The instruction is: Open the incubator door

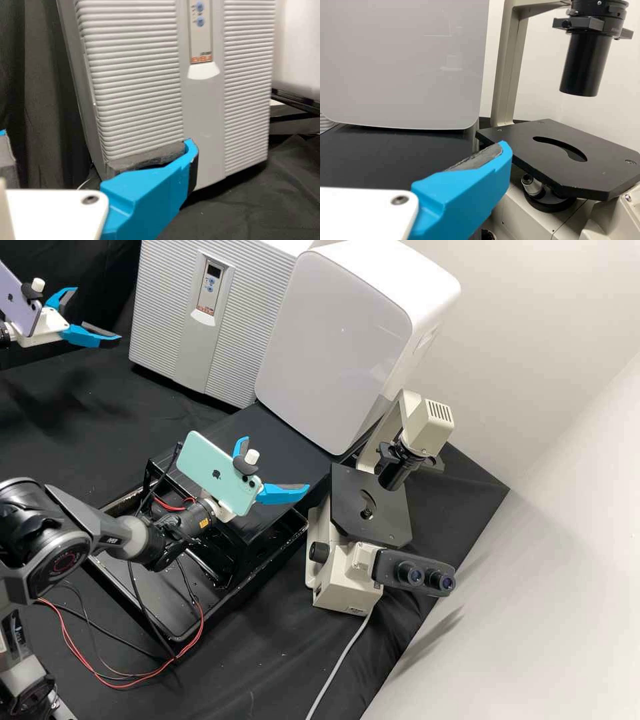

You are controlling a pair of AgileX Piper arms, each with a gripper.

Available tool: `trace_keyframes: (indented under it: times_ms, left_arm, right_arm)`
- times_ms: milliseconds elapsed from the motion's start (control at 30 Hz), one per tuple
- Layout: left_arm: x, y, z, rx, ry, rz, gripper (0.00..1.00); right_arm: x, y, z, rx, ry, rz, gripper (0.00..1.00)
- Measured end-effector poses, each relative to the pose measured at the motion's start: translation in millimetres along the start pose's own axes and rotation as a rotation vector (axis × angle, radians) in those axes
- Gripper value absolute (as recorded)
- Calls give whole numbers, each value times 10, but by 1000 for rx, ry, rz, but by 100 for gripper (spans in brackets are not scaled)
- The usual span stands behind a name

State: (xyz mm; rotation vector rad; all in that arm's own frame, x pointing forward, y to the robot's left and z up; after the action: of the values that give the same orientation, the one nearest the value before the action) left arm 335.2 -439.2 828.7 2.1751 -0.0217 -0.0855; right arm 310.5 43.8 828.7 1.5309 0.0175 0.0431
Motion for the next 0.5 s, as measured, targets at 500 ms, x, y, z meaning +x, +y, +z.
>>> trace_keyframes:
  times_ms: [500]
  left_arm:
    - [683,112,-459,42,-48,43,100]
  right_arm:
    - [0,0,0,0,0,0,100]
